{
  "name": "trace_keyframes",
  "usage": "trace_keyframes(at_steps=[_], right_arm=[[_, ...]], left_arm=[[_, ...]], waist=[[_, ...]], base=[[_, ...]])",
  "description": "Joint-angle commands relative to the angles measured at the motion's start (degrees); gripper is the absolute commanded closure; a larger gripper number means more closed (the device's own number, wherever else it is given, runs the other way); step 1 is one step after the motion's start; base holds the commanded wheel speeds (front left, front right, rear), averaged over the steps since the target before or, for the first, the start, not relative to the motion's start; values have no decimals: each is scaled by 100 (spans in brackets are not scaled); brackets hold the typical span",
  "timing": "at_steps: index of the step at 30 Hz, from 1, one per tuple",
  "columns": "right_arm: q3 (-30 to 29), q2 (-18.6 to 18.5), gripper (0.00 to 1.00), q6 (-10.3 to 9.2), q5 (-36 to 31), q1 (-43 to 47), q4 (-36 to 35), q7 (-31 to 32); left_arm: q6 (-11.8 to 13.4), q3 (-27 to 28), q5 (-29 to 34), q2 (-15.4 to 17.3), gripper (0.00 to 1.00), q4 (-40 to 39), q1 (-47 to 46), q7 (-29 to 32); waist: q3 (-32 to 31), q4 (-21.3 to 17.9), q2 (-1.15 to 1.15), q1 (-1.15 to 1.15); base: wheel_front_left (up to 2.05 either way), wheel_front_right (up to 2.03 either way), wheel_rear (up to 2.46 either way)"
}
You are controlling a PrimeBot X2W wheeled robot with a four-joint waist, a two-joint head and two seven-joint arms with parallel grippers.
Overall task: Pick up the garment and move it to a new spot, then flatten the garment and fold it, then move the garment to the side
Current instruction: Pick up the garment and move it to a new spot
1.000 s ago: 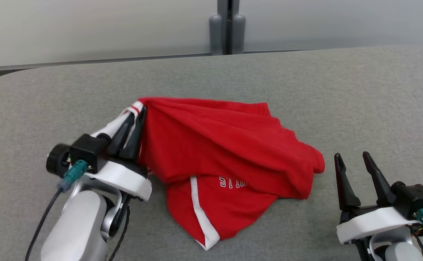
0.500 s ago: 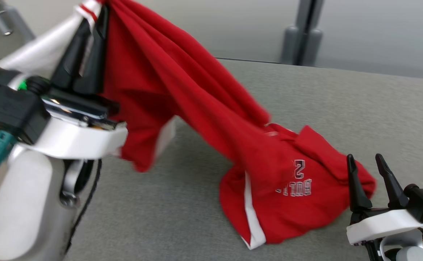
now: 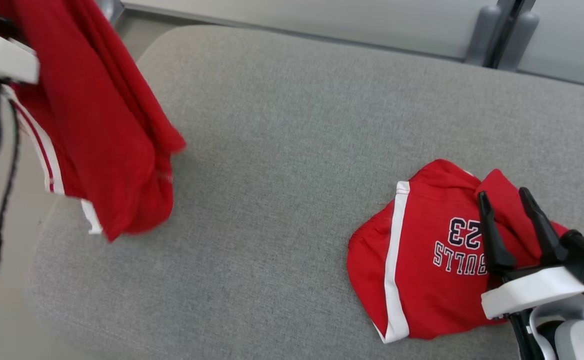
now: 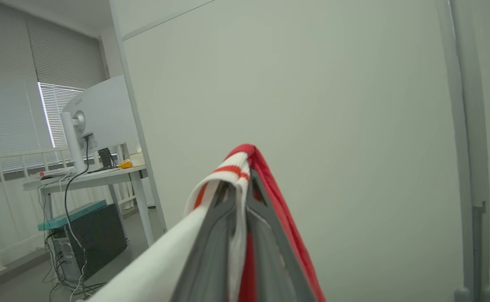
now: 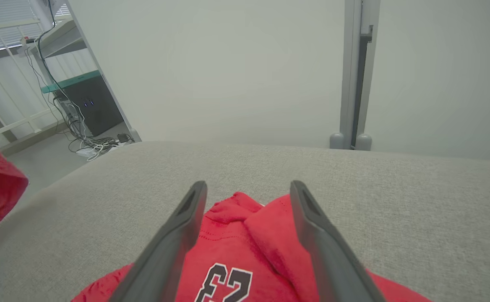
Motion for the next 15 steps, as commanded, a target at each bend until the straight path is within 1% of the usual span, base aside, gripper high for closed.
trace_keyframes(at_steps=[1,8,11,15], right_arm=[[-2,-87,0,0,-32,-105,-71,63],[1,-295,0,0,-45,-274,-356,337],[-38,-378,0,0,-62,-315,-512,435],[-106,-459,0,0,-67,-353,-695,543]], left_arm=[[-16,110,-75,65,100,316,-198,-97],[10,525,-227,327,100,2081,-767,-646],[-72,611,-318,299,100,2712,-870,-812],[-232,648,-476,30,100,3401,-884,-940]], waist=[[257,-17,0,0],[801,-222,0,0],[1003,-283,0,0],[1215,-334,0,0]], base=[[0,0,0],[0,0,0],[0,0,0],[0,0,0]])
